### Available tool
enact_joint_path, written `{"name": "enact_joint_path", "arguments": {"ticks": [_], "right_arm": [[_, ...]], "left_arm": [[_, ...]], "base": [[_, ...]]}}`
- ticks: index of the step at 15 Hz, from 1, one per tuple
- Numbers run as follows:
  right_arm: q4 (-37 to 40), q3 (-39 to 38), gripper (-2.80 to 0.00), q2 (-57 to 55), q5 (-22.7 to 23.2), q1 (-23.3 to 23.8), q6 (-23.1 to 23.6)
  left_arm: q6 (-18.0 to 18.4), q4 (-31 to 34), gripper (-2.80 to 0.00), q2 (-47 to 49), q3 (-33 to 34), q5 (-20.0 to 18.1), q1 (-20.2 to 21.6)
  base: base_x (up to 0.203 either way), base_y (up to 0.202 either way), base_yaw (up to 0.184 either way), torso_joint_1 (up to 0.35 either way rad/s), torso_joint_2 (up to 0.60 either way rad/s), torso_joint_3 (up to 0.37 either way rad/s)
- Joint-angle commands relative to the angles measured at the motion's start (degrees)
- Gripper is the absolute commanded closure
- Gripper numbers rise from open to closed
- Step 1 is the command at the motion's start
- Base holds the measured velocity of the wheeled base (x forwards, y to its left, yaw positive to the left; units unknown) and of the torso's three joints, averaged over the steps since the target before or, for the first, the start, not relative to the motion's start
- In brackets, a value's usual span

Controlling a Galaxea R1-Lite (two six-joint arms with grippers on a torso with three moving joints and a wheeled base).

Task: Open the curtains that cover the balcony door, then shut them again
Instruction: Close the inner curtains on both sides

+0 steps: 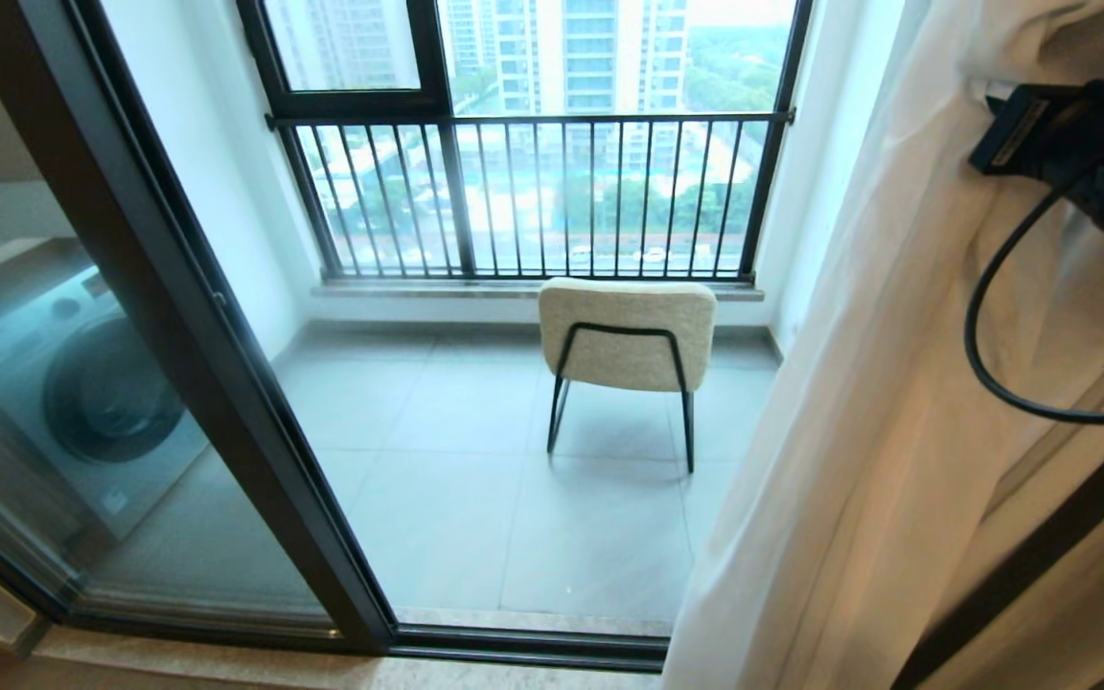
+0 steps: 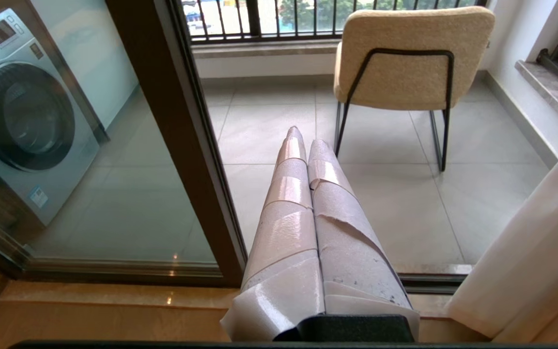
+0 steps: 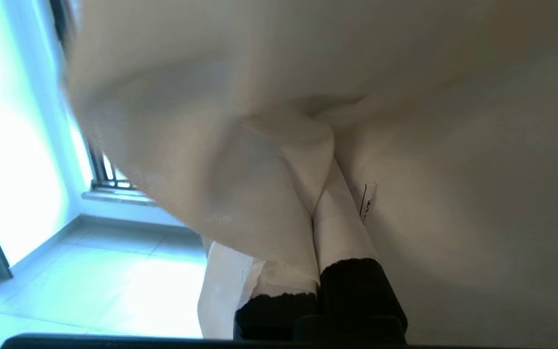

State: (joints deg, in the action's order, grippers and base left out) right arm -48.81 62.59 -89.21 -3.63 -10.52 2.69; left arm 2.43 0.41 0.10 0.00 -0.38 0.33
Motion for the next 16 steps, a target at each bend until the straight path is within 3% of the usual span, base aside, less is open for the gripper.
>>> {"name": "enact_joint_path", "arguments": {"ticks": [1, 16], "right_arm": [[-0.41, -0.04, 0.0, -0.27, 0.03, -0.03, 0.03], [-0.8, 2.47, 0.0, -1.07, -0.06, -0.03, 0.03]], "left_arm": [[0.04, 0.02, 0.0, 0.08, 0.0, 0.03, 0.02], [0.21, 0.02, 0.0, 0.08, 0.0, 0.03, 0.02]], "base": [[0.0, 0.174, 0.0, 0.002, 0.0, 0.0], [0.0, 0.192, 0.0, 0.002, 0.0, 0.002]]}}
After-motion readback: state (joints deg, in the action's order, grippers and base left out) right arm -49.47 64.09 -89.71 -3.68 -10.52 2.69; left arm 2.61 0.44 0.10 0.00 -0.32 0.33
